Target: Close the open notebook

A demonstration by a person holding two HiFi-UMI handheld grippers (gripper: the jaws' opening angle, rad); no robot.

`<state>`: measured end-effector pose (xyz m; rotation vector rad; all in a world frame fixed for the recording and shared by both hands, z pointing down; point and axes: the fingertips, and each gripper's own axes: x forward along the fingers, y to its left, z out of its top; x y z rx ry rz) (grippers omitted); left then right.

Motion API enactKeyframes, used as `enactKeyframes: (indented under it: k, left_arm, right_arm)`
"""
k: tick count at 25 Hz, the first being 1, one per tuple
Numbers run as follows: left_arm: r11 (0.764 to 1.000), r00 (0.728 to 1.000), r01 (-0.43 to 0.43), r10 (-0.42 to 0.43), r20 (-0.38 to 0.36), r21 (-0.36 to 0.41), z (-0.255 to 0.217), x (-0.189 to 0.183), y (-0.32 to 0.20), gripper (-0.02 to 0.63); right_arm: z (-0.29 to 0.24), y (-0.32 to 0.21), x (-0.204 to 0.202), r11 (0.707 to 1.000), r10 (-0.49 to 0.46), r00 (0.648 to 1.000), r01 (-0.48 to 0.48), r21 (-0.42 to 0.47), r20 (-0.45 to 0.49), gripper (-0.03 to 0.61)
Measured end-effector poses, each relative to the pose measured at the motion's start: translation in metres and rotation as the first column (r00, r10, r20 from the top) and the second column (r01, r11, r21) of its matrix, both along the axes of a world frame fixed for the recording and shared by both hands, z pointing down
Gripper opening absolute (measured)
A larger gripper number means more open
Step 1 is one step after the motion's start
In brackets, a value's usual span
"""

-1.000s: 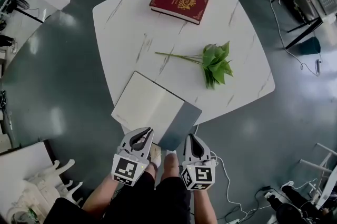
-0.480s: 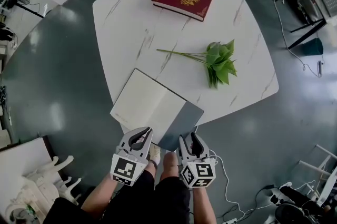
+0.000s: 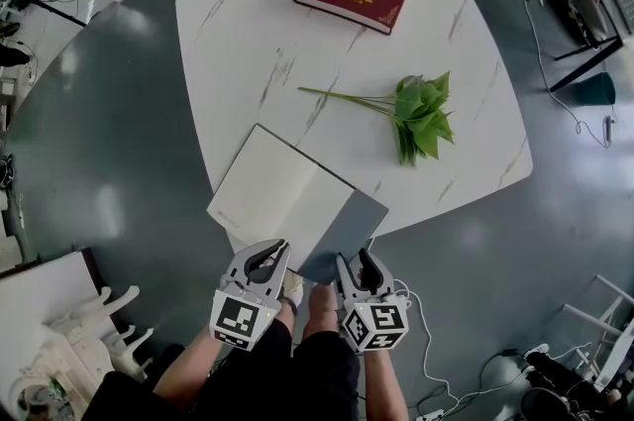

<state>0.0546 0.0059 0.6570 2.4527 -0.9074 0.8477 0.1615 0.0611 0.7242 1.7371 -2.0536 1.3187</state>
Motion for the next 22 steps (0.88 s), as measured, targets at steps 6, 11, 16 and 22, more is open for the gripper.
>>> enactKeyframes:
  k: [6,11,16,22]
  left_arm:
    - [1.0,1.0,0.017,-0.017,0.001,0.01,-0.005,-0.002,-0.005,0.035]
    - [0.999,1.0,0.029,-0.029,0.0,0.027,-0.015,-0.003,-0.009,0.035]
    - [0.997,0.999,0.041,-0.041,-0.008,0.058,-0.032,-0.007,-0.012,0.035]
    - [0.993,0.998,0.058,-0.056,-0.021,0.103,-0.058,-0.012,-0.013,0.035]
  right_arm:
    - [-0.004,-0.004,-0.002,1.0,-0.019,1.0,0.019,0.003,0.005,0.213]
    - [-0.013,-0.004,-0.001,1.0,-0.026,1.0,0.026,0.009,-0.011,0.19]
    - [-0.028,-0.005,-0.001,0.999,-0.031,0.999,0.032,0.026,-0.025,0.173]
    - [-0.052,-0.006,-0.005,0.997,-0.049,0.998,0.051,0.061,-0.038,0.16]
